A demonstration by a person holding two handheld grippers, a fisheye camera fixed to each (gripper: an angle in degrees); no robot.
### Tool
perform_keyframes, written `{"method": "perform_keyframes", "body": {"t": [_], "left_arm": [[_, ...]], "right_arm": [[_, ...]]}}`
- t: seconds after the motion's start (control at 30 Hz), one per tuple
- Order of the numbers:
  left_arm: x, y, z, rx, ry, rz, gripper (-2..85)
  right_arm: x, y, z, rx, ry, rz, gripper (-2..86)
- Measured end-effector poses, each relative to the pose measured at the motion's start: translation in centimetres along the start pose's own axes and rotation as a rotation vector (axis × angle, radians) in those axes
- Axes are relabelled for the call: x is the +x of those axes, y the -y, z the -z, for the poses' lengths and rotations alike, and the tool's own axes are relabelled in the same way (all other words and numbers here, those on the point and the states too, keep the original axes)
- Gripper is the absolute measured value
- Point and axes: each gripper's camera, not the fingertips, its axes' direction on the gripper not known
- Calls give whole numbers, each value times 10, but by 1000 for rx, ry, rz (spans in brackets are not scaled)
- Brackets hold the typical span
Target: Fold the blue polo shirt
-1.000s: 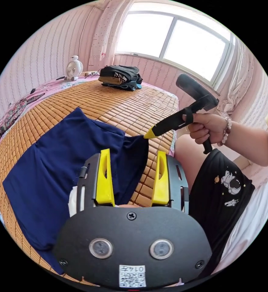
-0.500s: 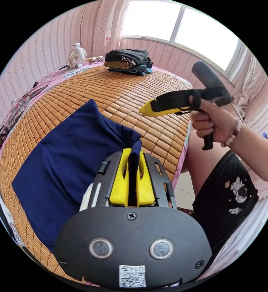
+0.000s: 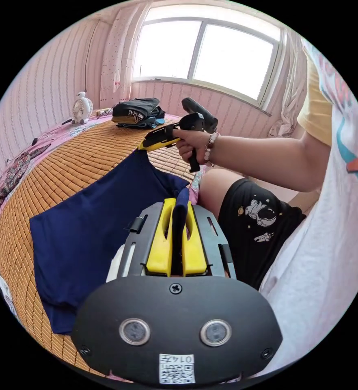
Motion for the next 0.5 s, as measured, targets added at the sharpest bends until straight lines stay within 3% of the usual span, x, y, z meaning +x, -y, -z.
{"method": "perform_keyframes", "body": {"t": [0.13,0.3,0.4,0.5], "left_arm": [[-22,3,32,134,-5,110,-4],[-82,-28,94,281,126,377,7],[-121,-67,115,274,274,557,35],[-159,-109,127,156,363,719,54]], "right_arm": [[-59,34,17,-20,-31,144,11],[-151,76,-51,-141,-13,324,25],[-197,92,-132,-258,41,383,67],[-213,96,-212,-431,12,394,112]]}}
